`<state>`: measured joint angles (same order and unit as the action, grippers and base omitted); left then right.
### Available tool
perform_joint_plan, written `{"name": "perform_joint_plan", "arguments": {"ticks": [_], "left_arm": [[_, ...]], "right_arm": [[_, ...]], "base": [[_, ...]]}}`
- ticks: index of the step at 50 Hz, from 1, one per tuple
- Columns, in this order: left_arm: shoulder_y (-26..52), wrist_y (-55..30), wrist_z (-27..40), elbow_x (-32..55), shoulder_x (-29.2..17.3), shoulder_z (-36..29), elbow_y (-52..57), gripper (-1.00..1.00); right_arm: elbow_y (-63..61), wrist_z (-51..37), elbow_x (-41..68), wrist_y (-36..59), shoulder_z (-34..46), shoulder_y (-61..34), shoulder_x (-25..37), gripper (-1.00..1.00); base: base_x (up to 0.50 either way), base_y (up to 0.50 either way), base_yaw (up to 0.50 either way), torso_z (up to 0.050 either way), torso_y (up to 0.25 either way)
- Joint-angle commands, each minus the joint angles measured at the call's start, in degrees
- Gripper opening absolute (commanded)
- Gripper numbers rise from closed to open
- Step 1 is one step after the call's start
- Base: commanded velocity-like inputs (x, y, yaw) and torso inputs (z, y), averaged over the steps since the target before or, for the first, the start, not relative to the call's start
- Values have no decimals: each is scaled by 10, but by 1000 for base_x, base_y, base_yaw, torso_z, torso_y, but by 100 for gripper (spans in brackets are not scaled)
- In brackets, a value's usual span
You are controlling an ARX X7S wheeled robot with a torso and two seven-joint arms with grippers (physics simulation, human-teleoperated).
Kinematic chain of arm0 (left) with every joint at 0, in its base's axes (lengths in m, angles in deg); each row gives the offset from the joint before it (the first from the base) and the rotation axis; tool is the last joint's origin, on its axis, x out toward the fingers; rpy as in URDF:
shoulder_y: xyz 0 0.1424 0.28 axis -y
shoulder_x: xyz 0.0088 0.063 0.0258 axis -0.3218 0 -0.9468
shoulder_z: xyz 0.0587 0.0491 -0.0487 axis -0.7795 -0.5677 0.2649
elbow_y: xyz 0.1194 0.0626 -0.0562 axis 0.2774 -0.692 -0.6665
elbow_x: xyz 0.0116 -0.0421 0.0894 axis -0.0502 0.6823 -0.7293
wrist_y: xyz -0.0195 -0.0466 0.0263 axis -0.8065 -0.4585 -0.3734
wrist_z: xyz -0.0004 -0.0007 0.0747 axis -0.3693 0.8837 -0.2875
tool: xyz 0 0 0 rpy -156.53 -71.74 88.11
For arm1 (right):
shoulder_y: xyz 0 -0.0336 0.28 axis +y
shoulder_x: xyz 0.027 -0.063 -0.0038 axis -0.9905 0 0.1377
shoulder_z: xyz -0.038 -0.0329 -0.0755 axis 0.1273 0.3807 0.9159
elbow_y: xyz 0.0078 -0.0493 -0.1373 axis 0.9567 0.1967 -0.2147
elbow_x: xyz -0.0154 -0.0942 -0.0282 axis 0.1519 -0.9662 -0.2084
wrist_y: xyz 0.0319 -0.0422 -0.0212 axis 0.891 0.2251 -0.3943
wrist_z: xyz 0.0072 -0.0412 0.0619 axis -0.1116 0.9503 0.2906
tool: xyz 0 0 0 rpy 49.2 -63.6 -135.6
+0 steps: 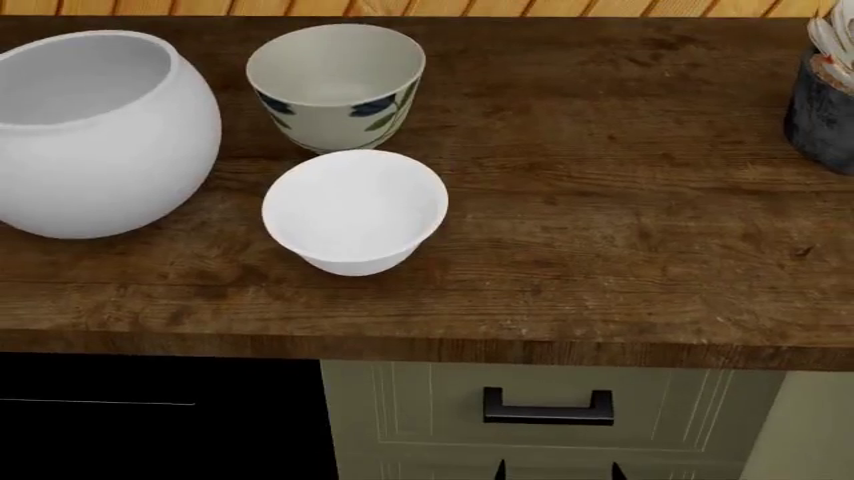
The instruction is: Stack the bowls from largest to smallest.
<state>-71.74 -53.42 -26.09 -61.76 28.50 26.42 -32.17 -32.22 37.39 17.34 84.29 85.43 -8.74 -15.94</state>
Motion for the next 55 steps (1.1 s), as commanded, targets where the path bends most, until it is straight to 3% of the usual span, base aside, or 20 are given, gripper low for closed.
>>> {"name": "perform_joint_plan", "arguments": {"ticks": [1, 15, 40, 42, 44, 46, 47, 51, 55], "left_arm": [[-1, -10, -52, -60, 54, 61, 2, 100], [5, 2, -23, -39, 32, 37, -16, 100], [5, -4, 2, -30, 9, 8, -20, 100], [5, -58, -11, -6, 2, 7, 7, 100], [13, -83, 6, -41, -12, -1, 17, 100], [19, -175, 2, 13, -18, 28, 70, 100], [13, -183, 0, 21, -23, 32, 87, 100], [16, -345, 29, 55, -53, 48, 294, 100], [28, -473, 55, 84, -75, 67, 436, 100]], "right_arm": [[-4, 68, -57, 1, -69, 8, -59, 100], [4, 41, -24, -4, -45, 1, -37, 100], [-5, 23, 6, 19, -24, -1, -15, 100], [-33, 21, 39, 39, -42, 2, -16, 100], [-59, -8, 3, 100, -32, -8, -3, 100], [-147, -6, 45, 191, -48, -12, 9, 100], [-167, -10, 45, 210, -47, -12, 13, 100], [-339, -45, 59, 343, -63, -18, 35, 100], [-446, -66, 71, 447, -78, -39, 55, 100]], "base": [[0, 0, 0, 0, 0], [0, 0, 0, 0, 0], [49, 500, 0, 0, 0], [0, 0, 0, 0, 0], [0, 0, 0, 0, 0], [0, 0, 0, 0, 0], [0, 0, 0, 0, 0], [0, 0, 0, 0, 0], [0, 0, 0, 0, 0]]}}
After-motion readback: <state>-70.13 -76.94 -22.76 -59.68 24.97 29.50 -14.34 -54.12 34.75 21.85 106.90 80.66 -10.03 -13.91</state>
